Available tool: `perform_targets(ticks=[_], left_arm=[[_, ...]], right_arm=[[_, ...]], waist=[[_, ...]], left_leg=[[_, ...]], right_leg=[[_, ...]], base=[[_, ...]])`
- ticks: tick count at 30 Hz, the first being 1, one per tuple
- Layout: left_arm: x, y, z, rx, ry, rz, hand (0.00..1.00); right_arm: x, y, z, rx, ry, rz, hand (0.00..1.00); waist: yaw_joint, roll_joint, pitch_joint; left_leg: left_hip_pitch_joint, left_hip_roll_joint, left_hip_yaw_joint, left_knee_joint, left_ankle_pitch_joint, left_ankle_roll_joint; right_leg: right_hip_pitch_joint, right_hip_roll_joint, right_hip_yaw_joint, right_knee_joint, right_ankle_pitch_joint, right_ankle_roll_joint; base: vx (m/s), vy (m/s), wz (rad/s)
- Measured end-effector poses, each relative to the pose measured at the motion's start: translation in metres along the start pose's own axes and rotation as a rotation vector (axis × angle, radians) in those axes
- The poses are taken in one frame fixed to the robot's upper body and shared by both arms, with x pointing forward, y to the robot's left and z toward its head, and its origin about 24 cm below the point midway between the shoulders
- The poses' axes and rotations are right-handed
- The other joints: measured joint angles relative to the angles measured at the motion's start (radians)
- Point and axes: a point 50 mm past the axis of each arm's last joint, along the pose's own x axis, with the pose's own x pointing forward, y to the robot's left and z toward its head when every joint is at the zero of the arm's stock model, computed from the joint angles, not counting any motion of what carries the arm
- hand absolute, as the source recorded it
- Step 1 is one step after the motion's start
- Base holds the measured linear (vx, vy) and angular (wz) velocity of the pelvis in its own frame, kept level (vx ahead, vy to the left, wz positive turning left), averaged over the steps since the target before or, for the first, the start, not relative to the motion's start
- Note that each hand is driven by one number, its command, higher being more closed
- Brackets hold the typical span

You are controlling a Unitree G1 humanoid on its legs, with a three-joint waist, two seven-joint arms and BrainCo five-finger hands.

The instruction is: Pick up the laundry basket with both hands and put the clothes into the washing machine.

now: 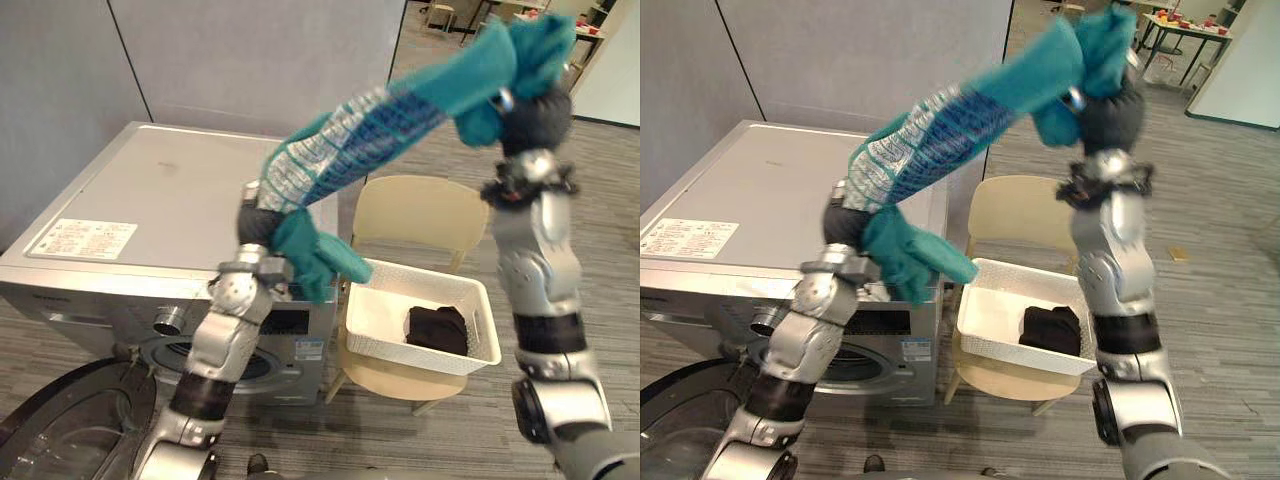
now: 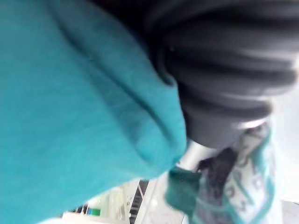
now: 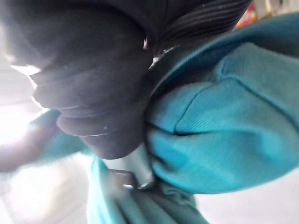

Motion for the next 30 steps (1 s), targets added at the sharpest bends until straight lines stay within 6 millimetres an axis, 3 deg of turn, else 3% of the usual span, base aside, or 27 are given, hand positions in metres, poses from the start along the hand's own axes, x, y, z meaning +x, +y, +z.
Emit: perform_targets(ticks=[3, 5, 7, 12, 17, 23, 30], left_arm=[[-0.026, 0.028, 0.008, -0.021, -0.038, 0.151, 1.00], [-0.053, 0.057, 0.016, -0.019, -0.071, 0.312, 1.00], [-0.074, 0.073, 0.027, 0.010, -0.104, 0.400, 1.00], [-0.119, 0.088, 0.056, 0.107, -0.189, 0.540, 1.00], [-0.162, 0.106, 0.069, 0.208, -0.180, 0.704, 1.00], [-0.179, 0.117, 0.078, 0.348, -0.151, 0.783, 1.00], [-0.190, 0.123, 0.082, 0.389, -0.152, 0.881, 1.00]], right_arm=[[-0.036, -0.032, 0.003, -0.032, -0.004, -0.135, 0.00], [-0.065, -0.062, 0.021, -0.083, -0.069, -0.286, 0.00], [-0.088, -0.080, 0.033, -0.136, -0.095, -0.373, 0.00], [-0.150, -0.105, 0.051, -0.303, -0.056, -0.574, 0.00], [-0.207, -0.127, 0.064, -0.490, 0.060, -0.777, 0.00], [-0.244, -0.139, 0.051, -0.490, 0.207, -0.922, 0.00], [-0.254, -0.143, 0.037, -0.458, 0.287, -0.956, 0.00]], waist=[[-0.004, 0.022, -0.012], [-0.010, 0.036, -0.021], [-0.018, 0.042, -0.026], [-0.022, 0.045, -0.061], [-0.024, 0.052, -0.085], [-0.023, 0.061, -0.085], [-0.015, 0.069, -0.068]], left_leg=[[0.000, 0.000, -0.001, -0.001, 0.000, 0.000], [-0.001, 0.000, -0.002, -0.005, -0.002, -0.002], [-0.002, 0.001, -0.003, -0.006, -0.008, -0.003], [-0.012, 0.000, -0.002, -0.006, -0.020, -0.009], [-0.022, 0.000, -0.007, -0.003, -0.022, -0.009], [-0.036, -0.001, -0.033, 0.000, -0.023, -0.010], [-0.037, -0.004, -0.063, 0.000, -0.027, -0.008]], right_leg=[[0.001, 0.000, 0.000, -0.004, 0.000, 0.000], [0.005, 0.002, -0.001, -0.014, -0.002, 0.003], [0.005, 0.004, -0.003, -0.024, -0.007, 0.009], [0.003, 0.005, -0.002, -0.045, -0.007, 0.009], [0.000, 0.006, -0.007, -0.047, -0.003, 0.014], [0.002, 0.005, -0.034, -0.046, -0.008, 0.018], [0.019, 0.000, -0.068, -0.018, -0.042, 0.018]], base=[[0.00, 0.000, 0.00], [0.00, -0.002, 0.04], [-0.01, -0.002, 0.02], [0.02, 0.001, 0.00], [0.05, -0.005, 0.03], [0.01, -0.002, 0.13], [0.00, -0.001, 0.17]])
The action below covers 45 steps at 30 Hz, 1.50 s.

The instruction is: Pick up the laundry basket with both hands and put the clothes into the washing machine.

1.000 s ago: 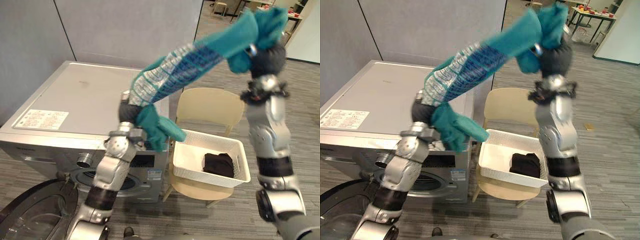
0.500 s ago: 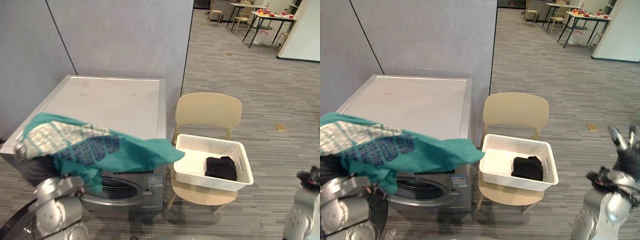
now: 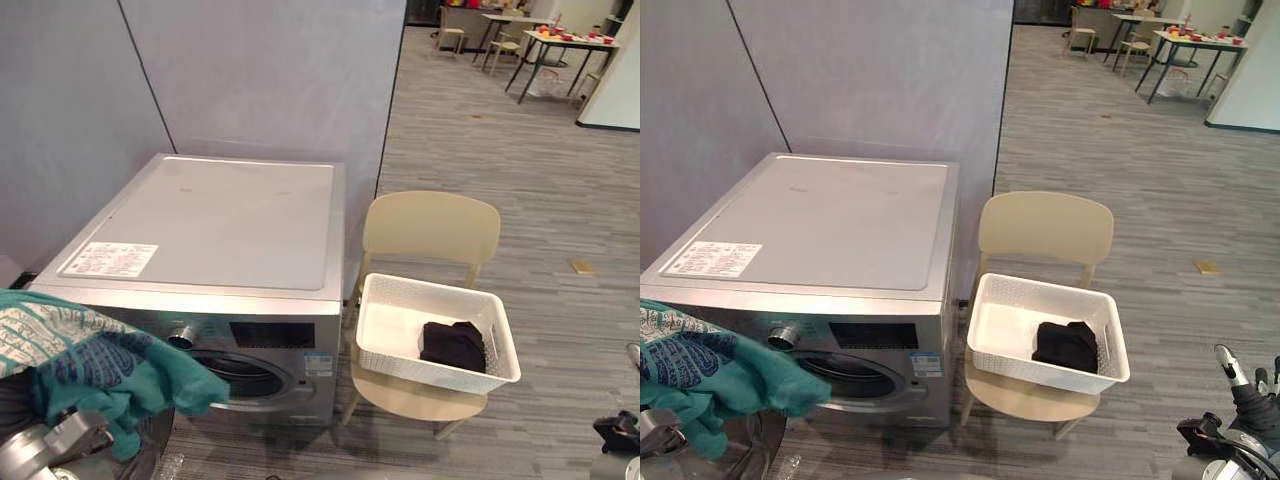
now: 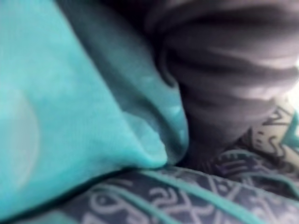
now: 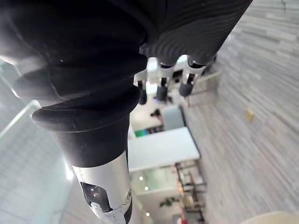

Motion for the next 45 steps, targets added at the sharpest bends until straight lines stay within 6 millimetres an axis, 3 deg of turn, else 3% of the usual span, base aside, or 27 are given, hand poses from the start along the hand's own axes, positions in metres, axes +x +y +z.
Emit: perform_targets(ticks=[3, 7, 10, 14, 17, 22, 27, 35, 42, 45], left_arm=[[-0.001, -0.001, -0.003, -0.006, 0.015, 0.008, 1.00], [-0.004, -0.003, -0.018, -0.010, 0.088, -0.002, 1.00], [-0.011, -0.006, -0.039, -0.023, 0.197, -0.019, 1.00], [-0.026, -0.009, -0.082, -0.042, 0.418, -0.041, 1.00], [-0.036, -0.018, -0.106, -0.059, 0.535, -0.076, 1.00], [-0.049, -0.024, -0.137, -0.049, 0.671, -0.081, 1.00], [-0.038, -0.043, -0.158, -0.054, 0.710, -0.064, 1.00], [-0.011, -0.087, -0.158, -0.170, 0.649, -0.008, 1.00], [0.005, -0.111, -0.171, -0.231, 0.700, 0.060, 1.00], [0.019, -0.124, -0.176, -0.259, 0.728, 0.084, 1.00]], right_arm=[[-0.004, 0.002, -0.004, -0.002, 0.027, 0.011, 0.00], [-0.009, 0.014, -0.009, 0.010, 0.057, 0.064, 0.00], [-0.016, 0.023, -0.004, 0.021, 0.054, 0.114, 0.00], [-0.023, 0.035, -0.010, 0.055, 0.093, 0.152, 0.00], [-0.025, 0.037, -0.015, 0.058, 0.117, 0.146, 0.00], [-0.025, 0.033, -0.028, 0.054, 0.169, 0.103, 0.00], [-0.023, 0.032, -0.027, 0.069, 0.156, 0.058, 0.00], [-0.017, 0.036, -0.020, 0.101, 0.104, 0.034, 0.00], [-0.013, 0.039, -0.014, 0.130, 0.064, 0.018, 0.00], [-0.013, 0.039, -0.006, 0.143, 0.025, 0.015, 0.00]], waist=[[0.022, 0.000, 0.004], [0.027, -0.001, 0.030], [0.054, -0.002, 0.064], [0.052, -0.003, 0.119], [0.052, -0.011, 0.193], [0.050, -0.013, 0.248], [0.049, -0.015, 0.302], [0.043, -0.017, 0.384], [0.037, -0.031, 0.444], [0.021, -0.043, 0.467]], left_leg=[[-0.002, 0.000, -0.018, 0.001, 0.000, 0.000], [0.001, -0.003, -0.037, 0.007, -0.001, 0.001], [-0.031, -0.003, -0.039, 0.086, -0.046, 0.005], [-0.078, 0.000, -0.044, 0.183, -0.088, -0.002], [-0.140, 0.011, -0.029, 0.260, -0.117, 0.001], [-0.220, 0.038, -0.011, 0.387, -0.192, 0.003], [-0.316, 0.081, 0.019, 0.560, -0.292, 0.004], [-0.490, 0.147, 0.047, 0.853, -0.419, 0.026], [-0.600, 0.171, 0.035, 1.000, -0.478, 0.047], [-0.669, 0.182, 0.029, 1.054, -0.493, 0.062]], right_leg=[[0.000, -0.005, -0.021, 0.026, -0.018, 0.007], [-0.006, -0.023, -0.052, 0.096, -0.069, 0.011], [-0.023, -0.042, -0.062, 0.155, -0.107, 0.012], [-0.053, -0.070, -0.072, 0.240, -0.141, 0.003], [-0.106, -0.083, -0.071, 0.302, -0.163, -0.004], [-0.172, -0.091, -0.043, 0.367, -0.191, -0.005], [-0.268, -0.091, 0.011, 0.473, -0.236, -0.006], [-0.455, -0.109, 0.070, 0.717, -0.307, -0.009], [-0.561, -0.122, 0.098, 0.844, -0.333, -0.008], [-0.620, -0.122, 0.110, 0.877, -0.342, -0.001]], base=[[0.03, -0.011, 0.20], [0.04, -0.010, 0.26], [0.03, -0.009, 0.06], [0.07, -0.005, 0.05], [0.02, 0.003, 0.00], [0.01, 0.013, -0.19], [0.00, 0.032, -0.30], [-0.02, 0.048, -0.24], [-0.08, 0.050, -0.07], [-0.12, 0.017, -0.05]])
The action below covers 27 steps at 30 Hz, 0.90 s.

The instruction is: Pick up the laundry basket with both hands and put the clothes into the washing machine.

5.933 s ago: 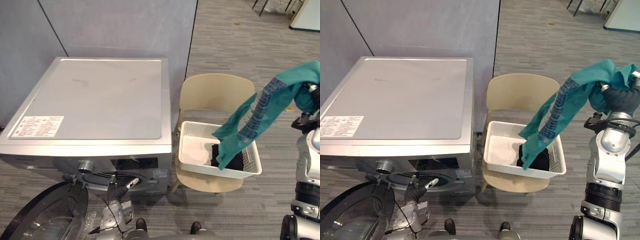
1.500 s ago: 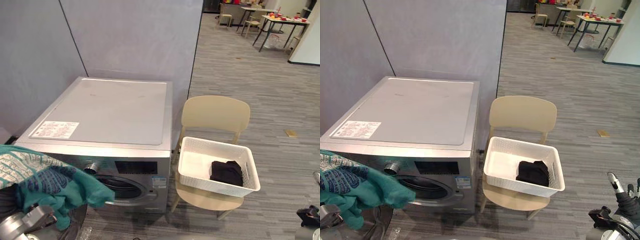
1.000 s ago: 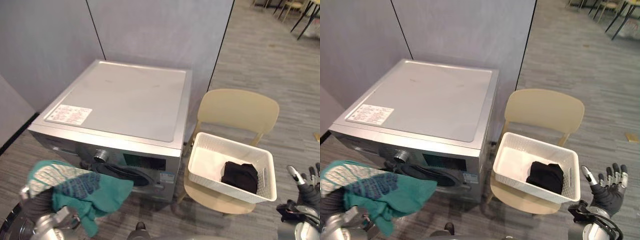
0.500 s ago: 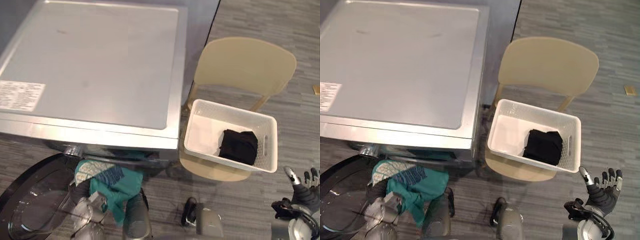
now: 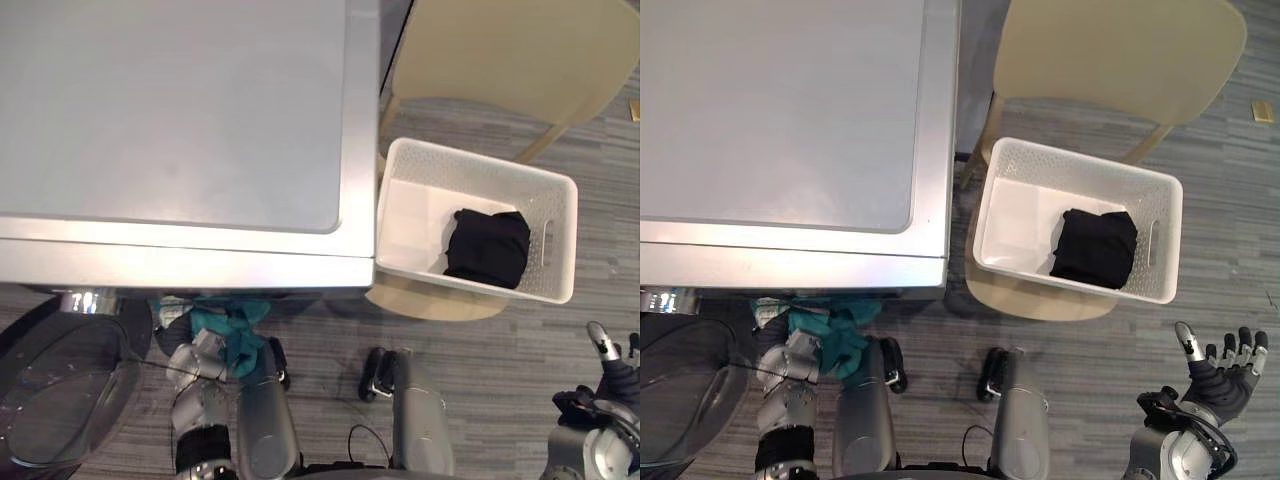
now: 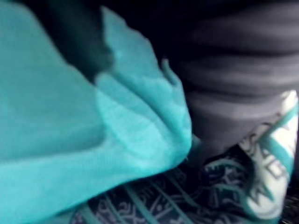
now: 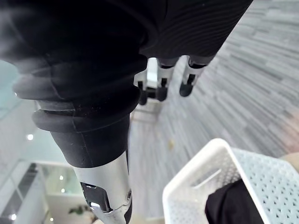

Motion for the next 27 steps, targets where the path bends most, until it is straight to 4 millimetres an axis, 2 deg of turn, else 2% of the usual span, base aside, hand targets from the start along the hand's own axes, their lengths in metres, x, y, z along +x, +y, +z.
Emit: perform_targets(ticks=[3, 5, 6, 9, 10, 12, 13, 14, 15, 19, 21, 23, 27], left_arm=[[0.013, -0.018, 0.013, -0.081, 0.006, -0.007, 1.00], [0.024, -0.036, 0.039, -0.151, -0.033, -0.037, 1.00], [0.025, -0.038, 0.044, -0.160, -0.041, -0.041, 1.00], [0.039, -0.058, 0.090, -0.205, -0.131, -0.082, 1.00], [0.040, -0.063, 0.098, -0.208, -0.149, -0.094, 1.00], [0.037, -0.087, 0.131, -0.232, -0.227, -0.161, 1.00], [0.036, -0.093, 0.139, -0.237, -0.245, -0.179, 1.00], [0.030, -0.113, 0.157, -0.234, -0.289, -0.239, 1.00], [0.027, -0.121, 0.164, -0.235, -0.305, -0.264, 1.00], [-0.004, -0.175, 0.203, -0.231, -0.406, -0.440, 1.00], [-0.011, -0.184, 0.211, -0.214, -0.444, -0.501, 1.00], [-0.025, -0.204, 0.217, -0.174, -0.464, -0.570, 1.00], [-0.046, -0.228, 0.226, -0.092, -0.522, -0.683, 1.00]], right_arm=[[0.002, -0.006, 0.005, -0.010, -0.023, -0.027, 0.00], [0.003, -0.010, 0.007, -0.015, -0.036, -0.049, 0.00], [0.003, -0.010, 0.007, -0.015, -0.037, -0.052, 0.00], [0.004, -0.017, 0.011, -0.022, -0.055, -0.098, 0.00], [0.004, -0.018, 0.012, -0.022, -0.057, -0.103, 0.00], [0.005, -0.020, 0.013, -0.025, -0.066, -0.120, 0.00], [0.005, -0.021, 0.014, -0.025, -0.069, -0.122, 0.00], [0.005, -0.022, 0.017, -0.026, -0.081, -0.127, 0.00], [0.005, -0.022, 0.018, -0.024, -0.086, -0.127, 0.00], [0.004, -0.019, 0.026, -0.004, -0.138, -0.113, 0.00], [0.004, -0.020, 0.026, -0.006, -0.138, -0.117, 0.00], [0.004, -0.020, 0.026, -0.005, -0.138, -0.114, 0.00], [0.005, -0.019, 0.025, -0.005, -0.138, -0.112, 0.00]], waist=[[-0.004, -0.009, 0.011], [-0.005, -0.023, 0.020], [-0.005, -0.025, 0.022], [-0.004, -0.036, 0.030], [-0.004, -0.039, 0.032], [-0.004, -0.044, 0.038], [-0.005, -0.045, 0.039], [-0.011, -0.045, 0.043], [-0.013, -0.047, 0.046], [-0.024, -0.049, 0.050], [-0.027, -0.051, 0.055], [-0.025, -0.052, 0.054], [-0.023, -0.052, 0.054]], left_leg=[[-0.070, 0.001, -0.017, 0.041, -0.005, 0.009], [-0.142, 0.003, -0.035, 0.074, -0.008, 0.012], [-0.150, 0.003, -0.039, 0.076, -0.008, 0.013], [-0.262, 0.021, -0.063, 0.119, -0.008, 0.015], [-0.278, 0.023, -0.065, 0.121, -0.008, 0.015], [-0.340, 0.033, -0.078, 0.134, 0.000, 0.027], [-0.353, 0.034, -0.081, 0.137, 0.003, 0.031], [-0.377, 0.034, -0.084, 0.140, 0.010, 0.039], [-0.383, 0.034, -0.085, 0.141, 0.011, 0.040], [-0.418, 0.035, -0.086, 0.141, 0.013, 0.043], [-0.432, 0.036, -0.086, 0.140, 0.016, 0.049], [-0.453, 0.036, -0.086, 0.137, 0.021, 0.059], [-0.489, 0.040, -0.085, 0.136, 0.029, 0.074]], right_leg=[[-0.057, 0.000, 0.009, 0.024, -0.002, 0.003], [-0.117, 0.002, 0.009, 0.052, -0.002, 0.003], [-0.124, 0.003, 0.009, 0.054, -0.002, 0.003], [-0.210, 0.022, 0.004, 0.074, 0.010, -0.001], [-0.226, 0.023, 0.005, 0.074, 0.016, -0.001], [-0.275, 0.035, 0.003, 0.067, 0.039, -0.002], [-0.283, 0.037, 0.001, 0.062, 0.045, -0.003], [-0.298, 0.037, -0.004, 0.055, 0.054, 0.002], [-0.301, 0.037, -0.005, 0.050, 0.059, 0.002], [-0.321, 0.050, -0.004, 0.009, 0.091, 0.013], [-0.328, 0.054, -0.005, -0.008, 0.104, 0.016], [-0.334, 0.056, -0.013, -0.031, 0.119, 0.021], [-0.351, 0.067, -0.015, -0.073, 0.162, 0.029]], base=[[-0.15, 0.019, -0.02], [-0.15, -0.011, 0.03], [-0.11, -0.019, 0.01], [-0.13, -0.014, -0.09], [-0.10, -0.005, -0.18], [-0.07, -0.001, -0.19], [-0.04, 0.020, -0.14], [-0.01, 0.025, -0.06], [0.00, 0.026, -0.06], [0.02, 0.028, -0.13], [0.02, 0.016, -0.10], [0.00, 0.000, 0.00], [-0.05, 0.016, -0.11]])
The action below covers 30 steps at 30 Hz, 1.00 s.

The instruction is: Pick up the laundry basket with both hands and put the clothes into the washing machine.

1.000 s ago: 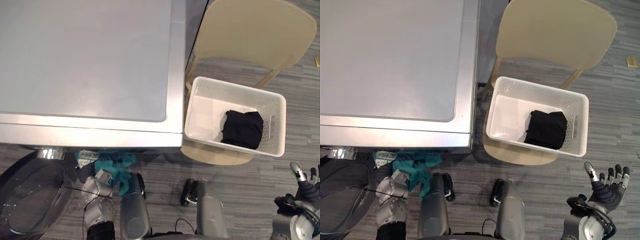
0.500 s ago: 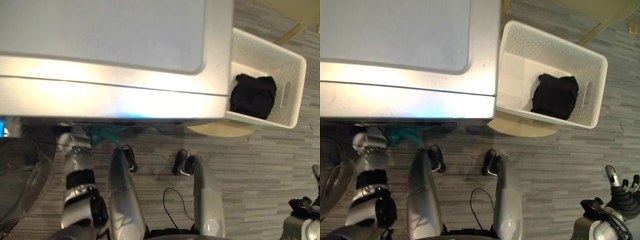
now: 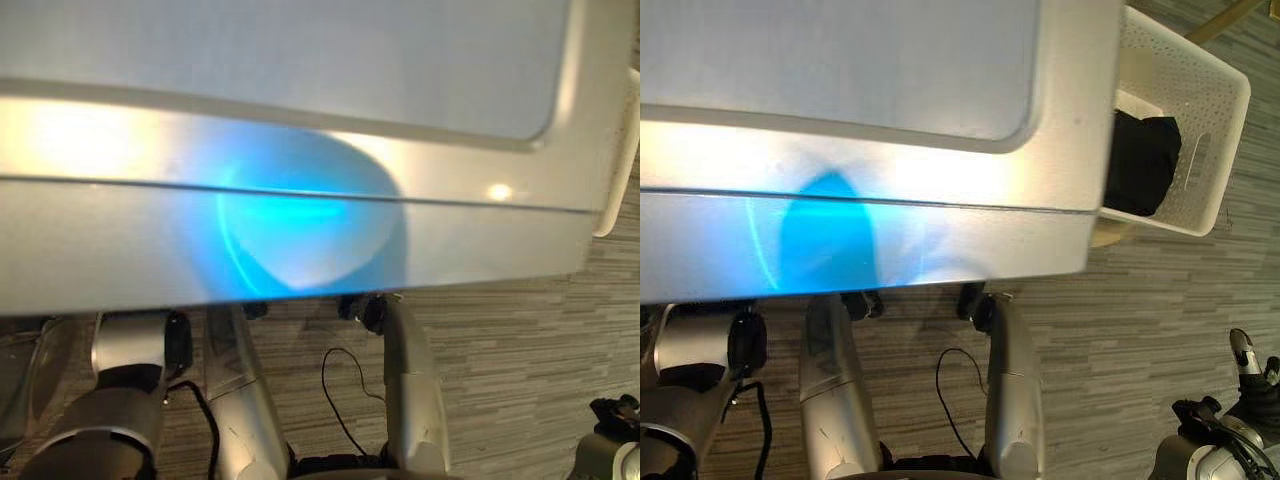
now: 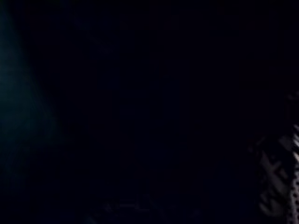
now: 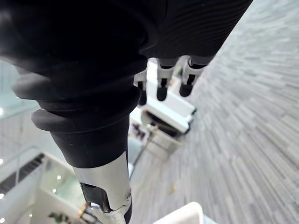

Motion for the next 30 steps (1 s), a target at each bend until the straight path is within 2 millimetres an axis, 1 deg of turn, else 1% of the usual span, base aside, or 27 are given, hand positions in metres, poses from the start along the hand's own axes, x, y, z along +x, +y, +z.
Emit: perform_targets(ticks=[1, 3, 4, 5, 6, 7, 8, 9, 10, 11, 14, 16, 19, 22, 24, 26, 27, 28, 29, 30], left_arm=[[0.000, -0.007, 0.002, 0.010, 0.000, -0.028, 1.00], [0.001, -0.015, 0.006, 0.006, -0.009, -0.054, 1.00], [0.002, -0.018, 0.010, -0.012, -0.023, -0.058, 1.00], [0.003, -0.023, 0.016, -0.021, -0.046, -0.061, 1.00], [0.003, -0.025, 0.023, -0.012, -0.078, -0.059, 1.00], [0.003, -0.025, 0.026, -0.012, -0.094, -0.054, 1.00], [0.002, -0.025, 0.036, -0.024, -0.141, -0.046, 1.00], [0.002, -0.025, 0.041, -0.030, -0.164, -0.044, 1.00], [0.001, -0.025, 0.050, -0.042, -0.208, -0.042, 0.00], [0.001, -0.025, 0.053, -0.046, -0.221, -0.036, 0.00], [0.000, -0.023, 0.059, -0.040, -0.261, -0.017, 0.00], [0.000, -0.021, 0.064, -0.013, -0.289, -0.013, 0.00], [0.000, -0.020, 0.067, 0.024, -0.321, -0.002, 0.00], [0.002, -0.014, 0.073, 0.111, -0.359, 0.050, 0.00], [0.003, -0.010, 0.076, 0.204, -0.382, 0.084, 0.00], [0.003, 0.003, 0.077, 0.346, -0.423, 0.171, 0.00], [0.003, 0.009, 0.075, 0.376, -0.427, 0.199, 0.00], [0.001, 0.024, 0.068, 0.446, -0.419, 0.241, 0.00], [-0.001, 0.038, 0.061, 0.516, -0.404, 0.269, 0.00], [-0.004, 0.058, 0.051, 0.586, -0.368, 0.318, 0.00]], right_arm=[[0.000, 0.000, 0.000, 0.000, 0.000, 0.004, 0.00], [0.000, 0.001, -0.001, 0.000, 0.001, 0.015, 0.00], [0.000, 0.001, -0.001, -0.001, 0.003, 0.016, 0.00], [-0.001, 0.002, -0.003, 0.000, 0.012, 0.020, 0.00], [-0.001, 0.003, -0.005, 0.001, 0.021, 0.027, 0.00], [-0.002, 0.004, -0.006, 0.004, 0.020, 0.030, 0.00], [-0.003, 0.007, -0.005, 0.016, 0.012, 0.042, 0.00], [-0.003, 0.008, -0.006, 0.021, 0.010, 0.049, 0.00], [-0.004, 0.010, -0.006, 0.026, 0.012, 0.057, 0.00], [-0.004, 0.010, -0.006, 0.027, 0.011, 0.059, 0.00], [-0.005, 0.012, -0.005, 0.035, 0.000, 0.079, 0.00], [-0.005, 0.013, -0.005, 0.040, -0.003, 0.087, 0.00], [-0.005, 0.013, -0.005, 0.044, -0.008, 0.087, 0.00], [-0.006, 0.015, -0.005, 0.053, -0.014, 0.094, 0.00], [-0.007, 0.017, -0.006, 0.056, -0.008, 0.100, 0.00], [-0.008, 0.017, -0.010, 0.075, 0.005, 0.102, 0.00], [-0.009, 0.019, -0.012, 0.084, 0.011, 0.107, 0.00], [-0.010, 0.022, -0.014, 0.098, 0.024, 0.119, 0.00], [-0.011, 0.024, -0.015, 0.107, 0.031, 0.131, 0.00], [-0.011, 0.026, -0.017, 0.105, 0.040, 0.150, 0.00]], waist=[[0.000, -0.003, 0.000], [0.000, -0.009, -0.003], [-0.001, -0.010, -0.003], [-0.002, -0.018, -0.002], [-0.006, -0.029, -0.004], [-0.009, -0.031, -0.005], [-0.024, -0.035, -0.006], [-0.029, -0.039, -0.004], [-0.032, -0.050, -0.003], [-0.032, -0.053, -0.004], [-0.033, -0.061, -0.007], [-0.033, -0.061, -0.007], [-0.033, -0.062, -0.007], [-0.038, -0.062, -0.008], [-0.042, -0.062, -0.008], [-0.046, -0.071, -0.012], [-0.052, -0.073, -0.012], [-0.063, -0.074, -0.012], [-0.065, -0.076, -0.012], [-0.076, -0.087, -0.011]], left_leg=[[-0.005, 0.006, 0.009, -0.003, 0.003, 0.006], [-0.014, 0.013, 0.022, -0.009, 0.008, 0.014], [-0.021, 0.016, 0.026, -0.011, 0.009, 0.017], [-0.025, 0.019, 0.035, -0.015, 0.010, 0.019], [-0.028, 0.021, 0.044, -0.017, 0.010, 0.022], [-0.031, 0.023, 0.044, -0.017, 0.009, 0.023], [-0.042, 0.023, 0.045, -0.017, 0.009, 0.025], [-0.045, 0.023, 0.046, -0.017, 0.010, 0.027], [-0.046, 0.025, 0.052, -0.018, 0.011, 0.027], [-0.047, 0.026, 0.052, -0.019, 0.011, 0.028], [-0.047, 0.028, 0.052, -0.028, 0.019, 0.042], [-0.047, 0.029, 0.051, -0.029, 0.026, 0.052], [-0.047, 0.029, 0.047, -0.029, 0.027, 0.054], [-0.047, 0.031, 0.044, -0.030, 0.030, 0.056], [-0.046, 0.030, 0.035, -0.036, 0.035, 0.055], [-0.023, 0.026, 0.034, -0.062, 0.052, 0.046], [-0.010, 0.021, 0.035, -0.074, 0.056, 0.042], [0.023, 0.009, 0.039, -0.097, 0.065, 0.038], [0.054, 0.004, 0.045, -0.115, 0.068, 0.032], [0.100, -0.008, 0.057, -0.146, 0.074, 0.022]], right_leg=[[-0.003, 0.004, 0.002, -0.018, 0.020, 0.003], [-0.009, 0.012, 0.005, -0.047, 0.049, 0.008], [-0.012, 0.017, 0.009, -0.064, 0.064, 0.009], [-0.016, 0.022, 0.016, -0.083, 0.080, 0.012], [-0.021, 0.025, 0.024, -0.095, 0.097, 0.011], [-0.022, 0.027, 0.024, -0.103, 0.102, 0.011], [-0.027, 0.030, 0.026, -0.115, 0.113, 0.011], [-0.029, 0.030, 0.026, -0.119, 0.117, 0.009], [-0.033, 0.031, 0.030, -0.125, 0.120, 0.005], [-0.033, 0.033, 0.030, -0.128, 0.122, 0.003], [-0.033, 0.036, 0.028, -0.136, 0.128, 0.011], [-0.032, 0.037, 0.026, -0.136, 0.129, 0.011], [-0.029, 0.038, 0.022, -0.137, 0.129, 0.011], [-0.023, 0.041, 0.018, -0.145, 0.132, 0.009], [-0.011, 0.043, 0.007, -0.154, 0.133, 0.007], [0.017, 0.041, -0.012, -0.179, 0.145, -0.008], [0.029, 0.038, -0.016, -0.185, 0.145, -0.009], [0.057, 0.032, -0.026, -0.197, 0.145, -0.009], [0.081, 0.023, -0.032, -0.202, 0.144, -0.011], [0.110, 0.016, -0.031, -0.212, 0.142, -0.013]], base=[[-0.06, 0.021, -0.23], [-0.11, 0.030, -0.23], [-0.12, 0.034, -0.22], [-0.12, 0.034, -0.25], [-0.12, 0.033, -0.22], [-0.13, 0.032, -0.16], [-0.09, 0.024, -0.09], [-0.10, 0.023, -0.13], [-0.06, 0.008, -0.12], [-0.07, 0.000, -0.10], [-0.03, -0.009, -0.01], [0.00, 0.000, 0.00], [0.00, 0.000, 0.00], [-0.03, 0.003, 0.00], [-0.05, -0.001, 0.07], [-0.04, -0.017, 0.13], [-0.01, -0.041, 0.25], [0.01, -0.052, 0.30], [0.03, -0.068, 0.35], [0.05, -0.060, 0.24]])
